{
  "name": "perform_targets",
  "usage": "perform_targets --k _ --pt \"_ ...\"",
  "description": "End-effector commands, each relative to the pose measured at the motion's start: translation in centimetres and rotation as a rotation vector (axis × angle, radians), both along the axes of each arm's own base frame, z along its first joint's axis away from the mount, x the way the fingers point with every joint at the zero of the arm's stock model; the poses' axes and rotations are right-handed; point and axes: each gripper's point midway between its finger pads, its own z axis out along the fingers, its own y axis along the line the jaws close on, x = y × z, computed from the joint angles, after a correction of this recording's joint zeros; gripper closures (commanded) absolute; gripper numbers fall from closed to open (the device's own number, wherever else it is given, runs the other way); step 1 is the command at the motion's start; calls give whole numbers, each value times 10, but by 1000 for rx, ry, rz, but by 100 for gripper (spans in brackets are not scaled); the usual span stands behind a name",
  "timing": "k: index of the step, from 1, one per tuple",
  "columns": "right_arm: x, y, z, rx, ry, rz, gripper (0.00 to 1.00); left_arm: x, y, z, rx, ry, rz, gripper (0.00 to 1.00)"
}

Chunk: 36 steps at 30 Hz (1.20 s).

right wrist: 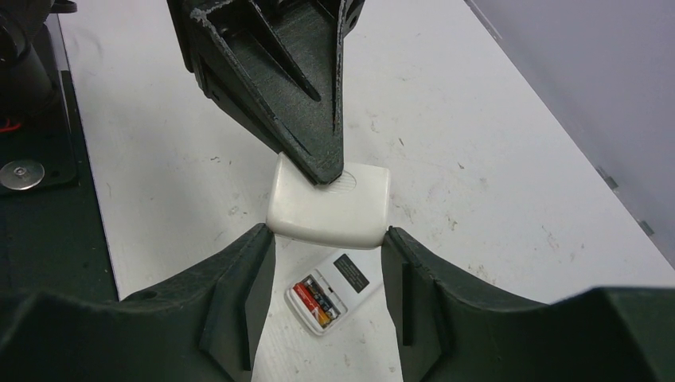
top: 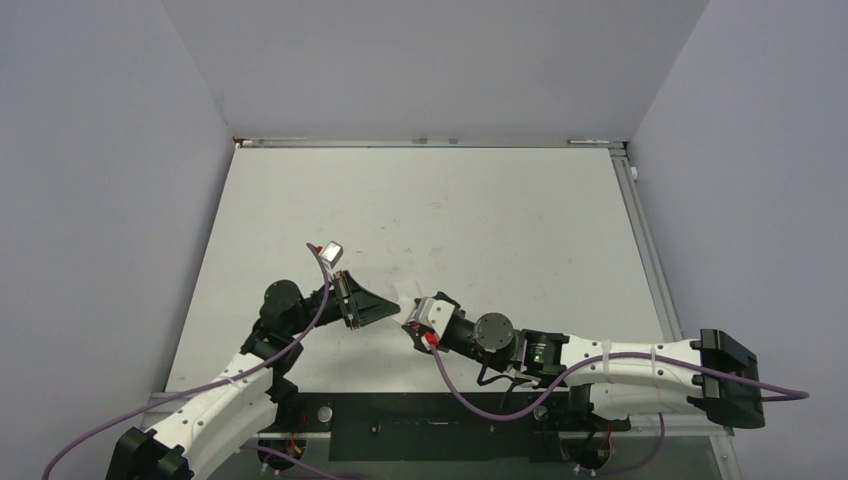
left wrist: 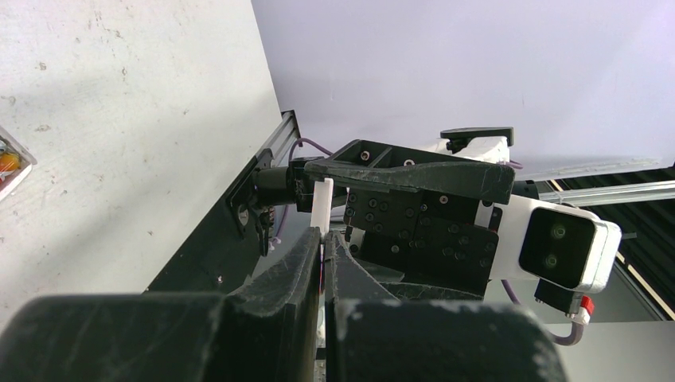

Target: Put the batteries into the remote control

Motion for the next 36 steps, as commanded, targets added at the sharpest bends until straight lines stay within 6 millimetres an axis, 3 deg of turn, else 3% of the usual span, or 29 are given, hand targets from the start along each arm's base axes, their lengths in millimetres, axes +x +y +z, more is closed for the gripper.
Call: perform_targets --k 1,29,34,36 --pt "2 5 21 94 -6 -14 51 2 -1 10 -23 -44 1 100" --pt "5 15 22 145 22 -34 46 2 1 9 -29 -41 20 100" --pt "6 14 22 151 24 -41 50 2 1 8 -31 -39 23 100" --pt "7 14 22 151 21 -44 57 2 0 8 -30 -39 22 100"
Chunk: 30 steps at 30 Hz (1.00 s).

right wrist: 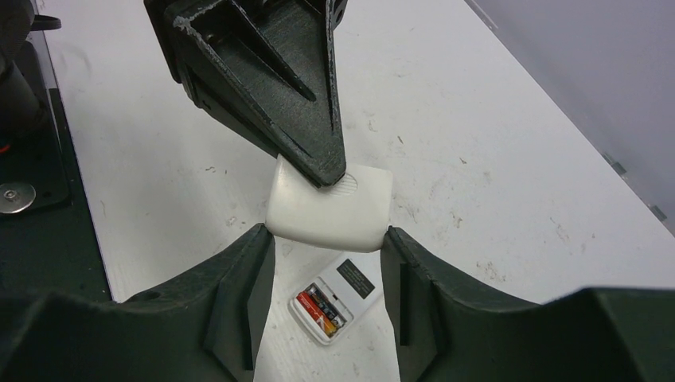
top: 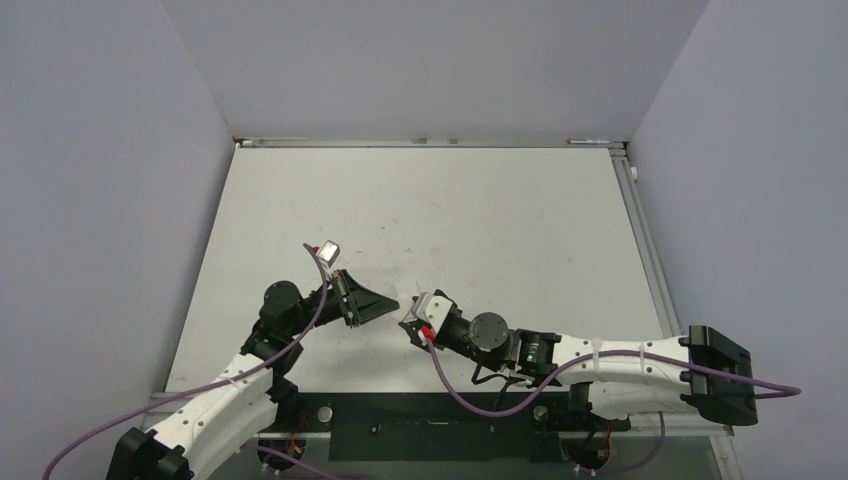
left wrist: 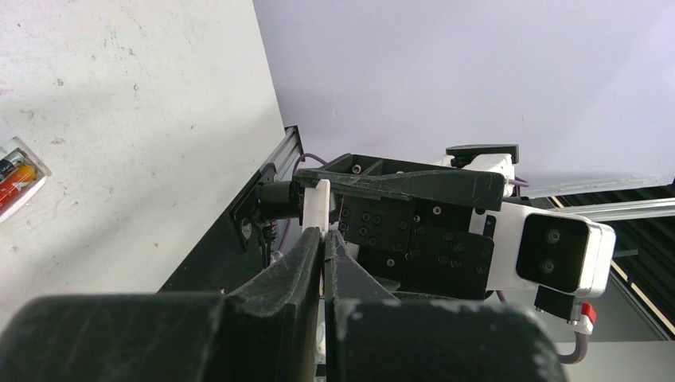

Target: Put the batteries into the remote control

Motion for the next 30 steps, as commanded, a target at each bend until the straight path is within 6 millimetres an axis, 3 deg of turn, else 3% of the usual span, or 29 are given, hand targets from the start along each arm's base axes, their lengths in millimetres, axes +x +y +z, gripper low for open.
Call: perform_targets --k 1,6,12,17,25,30 --pt "2 7 26 114 -15 -11 61 -4 -1 9 -25 -40 -16 100" --pt "4 4 29 121 -23 -29 72 -3 -1 7 -23 -34 -11 100" --pt "4 1 30 130 -21 -36 73 -3 -1 6 -23 -30 -10 100" --pt "4 3 26 130 -5 -37 56 -3 -1 6 -23 -31 -9 100" --pt "3 11 29 155 11 -31 44 -4 -2 5 -22 -33 -5 100" --pt "4 14 28 157 16 -36 43 -3 -3 5 -21 -33 -4 100"
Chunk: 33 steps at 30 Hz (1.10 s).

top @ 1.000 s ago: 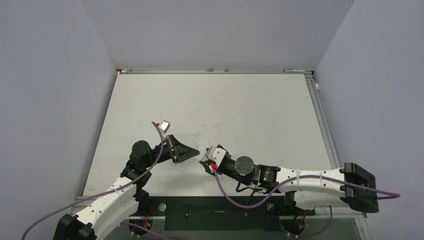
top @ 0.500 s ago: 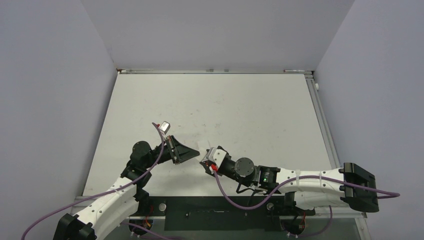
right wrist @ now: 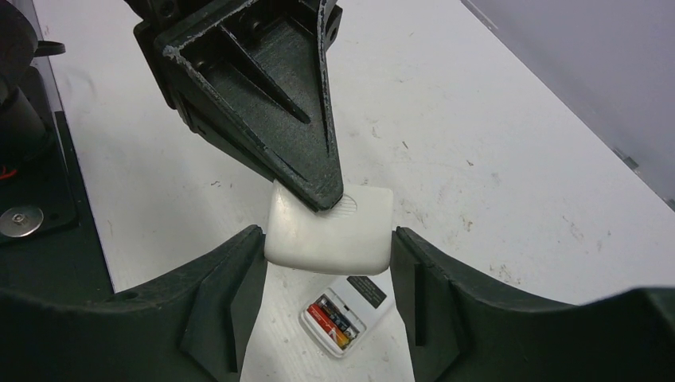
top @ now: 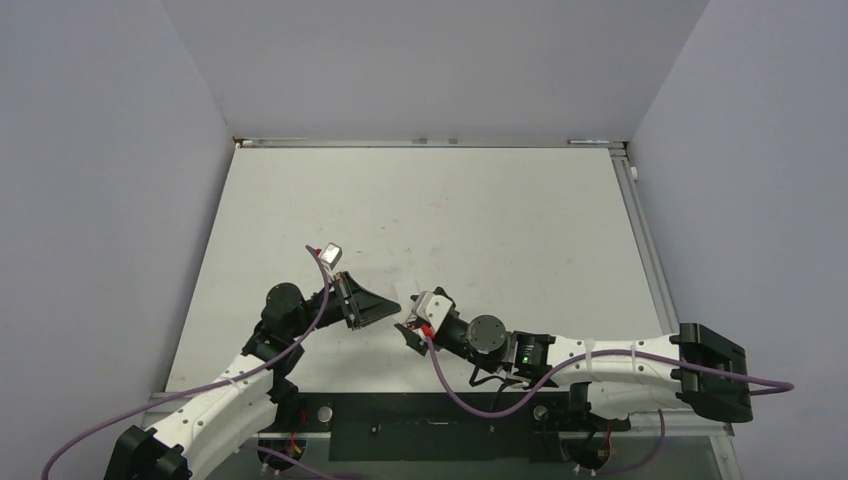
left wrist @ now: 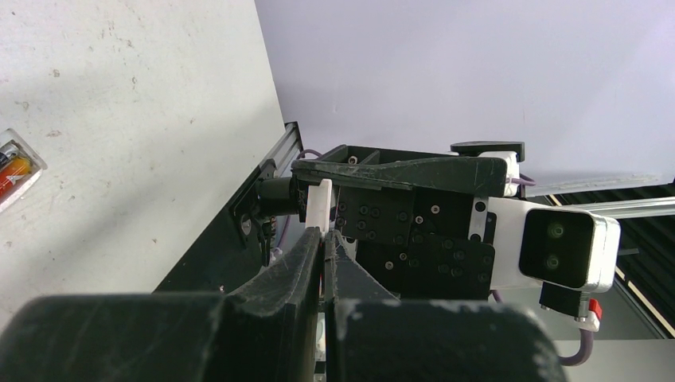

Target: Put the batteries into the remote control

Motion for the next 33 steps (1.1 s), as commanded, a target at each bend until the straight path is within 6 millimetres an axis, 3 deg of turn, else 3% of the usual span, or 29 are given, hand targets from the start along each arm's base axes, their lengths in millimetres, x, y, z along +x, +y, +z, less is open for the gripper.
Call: perform_targets --k 1,6,15,22,26,29,33 --pt "3 10 29 110 -9 -19 43 -1 -1 9 -21 -42 -6 100" --pt "4 9 29 103 -16 -22 50 -2 -2 10 -22 -44 -9 100" --pt "3 5 27 82 -27 -20 75 0 -2 7 -15 -31 -4 100" --pt "8 -6 22 41 -13 -67 78 2 -1 1 7 -21 6 68" --pt "11 -13 13 -9 34 -109 78 8 1 -3 58 -47 26 63" --pt "11 -18 8 -35 77 -138 79 17 3 -7 126 -77 49 53" --pt "9 -25 7 -46 139 -168 79 31 4 -6 202 -126 81 53"
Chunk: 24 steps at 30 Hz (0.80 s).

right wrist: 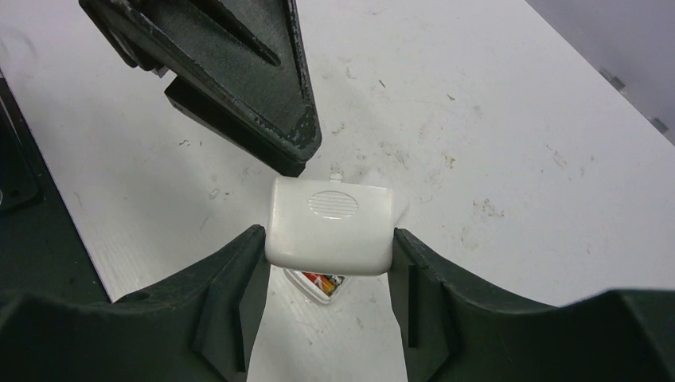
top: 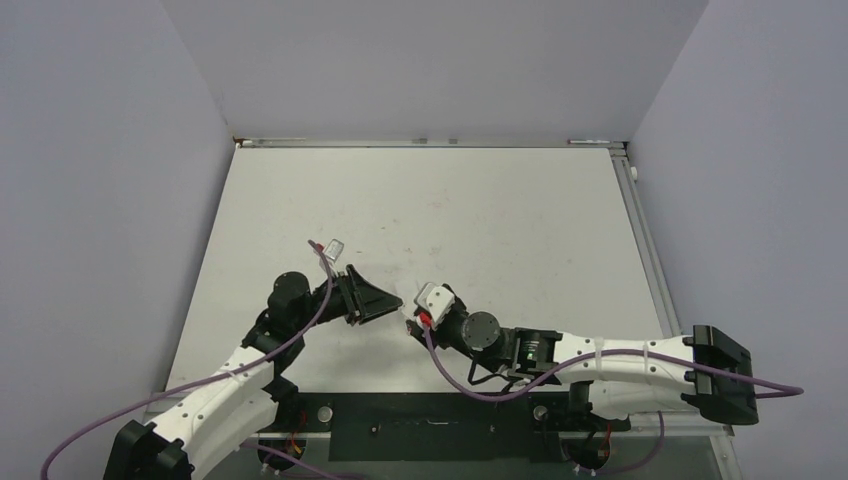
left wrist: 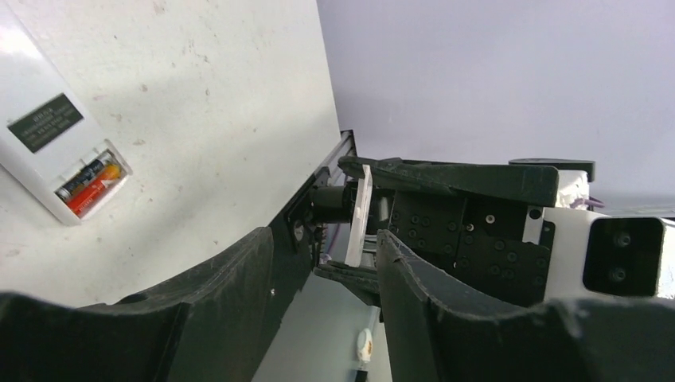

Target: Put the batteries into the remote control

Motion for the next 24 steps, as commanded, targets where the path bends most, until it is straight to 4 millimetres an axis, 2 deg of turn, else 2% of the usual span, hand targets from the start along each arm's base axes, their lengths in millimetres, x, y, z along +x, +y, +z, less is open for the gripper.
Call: perform_targets --k 1,6,13,24 --pt "0 -9 18 37 77 -72 79 24 2 17 93 -131 51 52" --pt "-4 -17 17 8 137 -100 79 45 1 12 192 -161 80 51" --pt "-11 -32 17 -5 213 -130 79 73 -12 4 255 -162 65 51" --pt "-21 -52 13 26 325 -176 79 106 -66 -26 394 -139 -21 58"
